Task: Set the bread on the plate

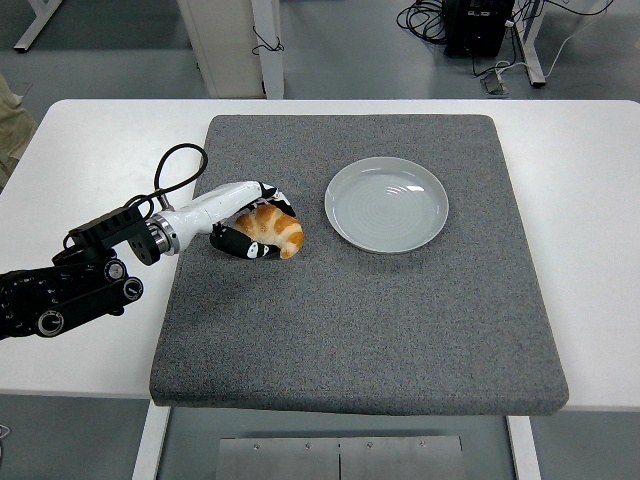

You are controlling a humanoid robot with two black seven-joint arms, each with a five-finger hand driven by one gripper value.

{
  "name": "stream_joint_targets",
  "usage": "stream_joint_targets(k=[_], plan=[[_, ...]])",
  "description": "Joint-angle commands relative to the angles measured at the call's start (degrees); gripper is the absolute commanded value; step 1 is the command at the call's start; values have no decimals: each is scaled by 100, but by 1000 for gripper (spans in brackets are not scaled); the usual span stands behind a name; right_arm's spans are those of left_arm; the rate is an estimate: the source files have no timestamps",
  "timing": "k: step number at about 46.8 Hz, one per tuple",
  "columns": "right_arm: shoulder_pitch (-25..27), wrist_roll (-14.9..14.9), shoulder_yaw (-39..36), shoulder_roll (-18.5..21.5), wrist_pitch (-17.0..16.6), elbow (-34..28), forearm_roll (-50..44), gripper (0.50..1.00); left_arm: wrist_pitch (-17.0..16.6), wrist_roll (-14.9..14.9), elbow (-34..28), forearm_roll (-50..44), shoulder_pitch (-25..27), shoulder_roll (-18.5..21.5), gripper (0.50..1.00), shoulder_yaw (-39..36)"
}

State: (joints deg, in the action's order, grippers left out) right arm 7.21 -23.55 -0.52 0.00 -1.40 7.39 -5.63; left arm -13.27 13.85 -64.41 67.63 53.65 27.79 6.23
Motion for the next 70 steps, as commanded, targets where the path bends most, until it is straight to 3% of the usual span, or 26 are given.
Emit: stream_joint_targets(k=[1,11,20,43,56,70], plan=[[0,0,0,0,0,-1,0,1000,0,126,-1,-5,23,33,500,1],[0,0,0,0,0,-1,0,1000,53,197,-19,-22,260,173,500,1],[0,0,0,0,0,-1,0,1000,141,223,-28,-22,796,305,500,-17],[0,0,0,0,0,-1,0,1000,1019,232,104,-84,2106,798,500,53],[0,0,0,0,0,-1,0,1000,1450,232,359,-93,2660,798,500,53],[0,0,0,0,0,-1,0,1000,1459,241,517,-57,2739,438,500,53]])
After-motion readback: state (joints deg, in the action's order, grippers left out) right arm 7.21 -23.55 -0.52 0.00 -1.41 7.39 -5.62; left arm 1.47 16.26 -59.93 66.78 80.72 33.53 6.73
